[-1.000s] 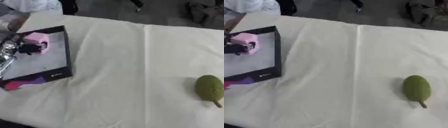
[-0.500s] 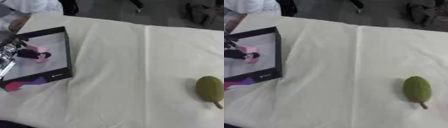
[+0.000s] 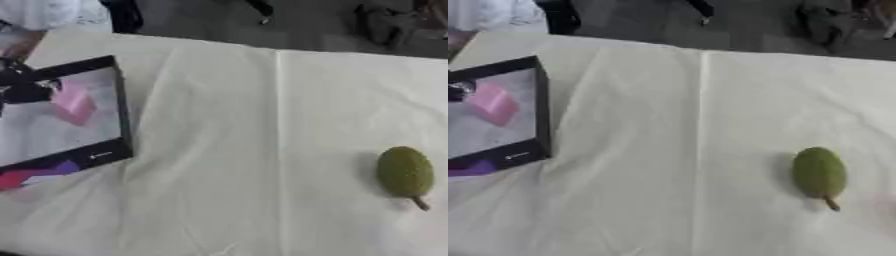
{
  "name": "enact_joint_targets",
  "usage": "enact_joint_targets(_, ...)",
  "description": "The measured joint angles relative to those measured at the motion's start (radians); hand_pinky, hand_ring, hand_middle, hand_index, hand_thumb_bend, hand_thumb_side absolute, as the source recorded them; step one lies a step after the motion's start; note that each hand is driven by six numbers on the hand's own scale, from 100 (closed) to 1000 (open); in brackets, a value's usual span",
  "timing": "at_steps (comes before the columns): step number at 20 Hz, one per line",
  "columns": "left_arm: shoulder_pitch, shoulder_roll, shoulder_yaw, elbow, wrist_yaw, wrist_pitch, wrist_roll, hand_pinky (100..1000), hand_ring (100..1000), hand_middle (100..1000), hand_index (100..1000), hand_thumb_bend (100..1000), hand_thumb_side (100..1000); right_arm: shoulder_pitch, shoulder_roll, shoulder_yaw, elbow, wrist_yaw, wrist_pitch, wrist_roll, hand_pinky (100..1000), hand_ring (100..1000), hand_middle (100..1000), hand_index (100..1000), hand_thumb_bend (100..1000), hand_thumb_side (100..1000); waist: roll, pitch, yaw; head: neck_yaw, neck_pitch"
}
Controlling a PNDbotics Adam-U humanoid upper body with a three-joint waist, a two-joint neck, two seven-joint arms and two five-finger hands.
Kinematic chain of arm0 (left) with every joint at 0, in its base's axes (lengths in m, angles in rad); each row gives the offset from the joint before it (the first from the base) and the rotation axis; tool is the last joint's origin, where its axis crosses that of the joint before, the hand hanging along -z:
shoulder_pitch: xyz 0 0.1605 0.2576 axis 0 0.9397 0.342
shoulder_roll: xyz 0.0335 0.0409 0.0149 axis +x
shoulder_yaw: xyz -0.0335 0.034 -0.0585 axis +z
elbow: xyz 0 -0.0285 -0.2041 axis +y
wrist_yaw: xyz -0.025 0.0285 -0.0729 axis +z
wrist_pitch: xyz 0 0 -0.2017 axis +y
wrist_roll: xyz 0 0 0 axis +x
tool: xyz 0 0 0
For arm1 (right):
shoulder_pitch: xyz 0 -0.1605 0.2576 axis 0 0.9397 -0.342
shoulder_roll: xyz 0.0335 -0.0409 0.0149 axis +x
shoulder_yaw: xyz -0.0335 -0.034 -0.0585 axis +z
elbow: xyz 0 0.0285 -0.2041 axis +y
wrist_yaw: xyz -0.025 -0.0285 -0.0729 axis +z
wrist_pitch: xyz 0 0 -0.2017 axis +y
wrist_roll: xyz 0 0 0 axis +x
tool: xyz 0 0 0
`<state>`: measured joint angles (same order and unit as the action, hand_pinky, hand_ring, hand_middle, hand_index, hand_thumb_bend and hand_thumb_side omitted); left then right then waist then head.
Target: Pick up the objects with one hand, pass them to the other hand, and then place them into the box on the other side of the table.
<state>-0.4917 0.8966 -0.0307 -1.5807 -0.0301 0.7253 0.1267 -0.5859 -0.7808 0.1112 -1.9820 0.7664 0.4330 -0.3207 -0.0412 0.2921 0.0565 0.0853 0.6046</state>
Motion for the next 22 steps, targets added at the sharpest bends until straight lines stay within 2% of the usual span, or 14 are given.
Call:
enact_joint_targets(3,0.015,-0.001,0.007,-0.087,0.107,-0.066,0.123,853,802,735,862,100,632,0.008,-0.030,-0.012,0.001,-0.149,0.041,0.129,817,802,773,844,100,548,-0.004,0.000,0.000,-0.054,0.001)
enact_joint_targets(6,0.034,-0.009,0.008,-0.174,0.173,-0.146,0.204,868,839,773,884,100,682,0.014,-0.070,-0.024,0.020,-0.297,0.064,0.298,848,846,832,887,100,621,-0.004,0.000,-0.001,-0.110,0.007)
enact_joint_targets(9,0.050,-0.023,0.008,-0.242,0.224,-0.241,0.237,874,854,788,893,100,703,0.010,-0.108,-0.029,0.054,-0.395,0.045,0.466,866,877,865,906,100,668,-0.004,0.000,-0.003,-0.161,0.010)
enact_joint_targets(12,0.060,-0.041,0.011,-0.282,0.272,-0.335,0.239,871,852,788,896,100,708,-0.013,-0.142,-0.029,0.102,-0.454,-0.004,0.624,878,899,884,917,100,695,-0.004,0.000,-0.006,-0.197,0.013)
enact_joint_targets(15,0.067,-0.056,0.012,-0.301,0.315,-0.424,0.222,853,835,771,884,100,699,-0.032,-0.168,-0.024,0.154,-0.484,-0.071,0.761,894,924,905,930,100,676,-0.003,0.000,-0.006,-0.218,0.018)
enact_joint_targets(17,0.073,-0.064,0.013,-0.307,0.337,-0.475,0.206,851,833,766,877,100,700,-0.040,-0.186,-0.017,0.187,-0.491,-0.119,0.840,898,928,910,933,100,613,-0.004,0.000,-0.006,-0.230,0.018)
enact_joint_targets(22,0.080,-0.071,0.013,-0.316,0.357,-0.530,0.181,851,833,764,871,100,699,-0.049,-0.212,-0.003,0.252,-0.503,-0.222,0.979,911,940,917,937,100,457,-0.007,0.000,-0.005,-0.249,0.018)
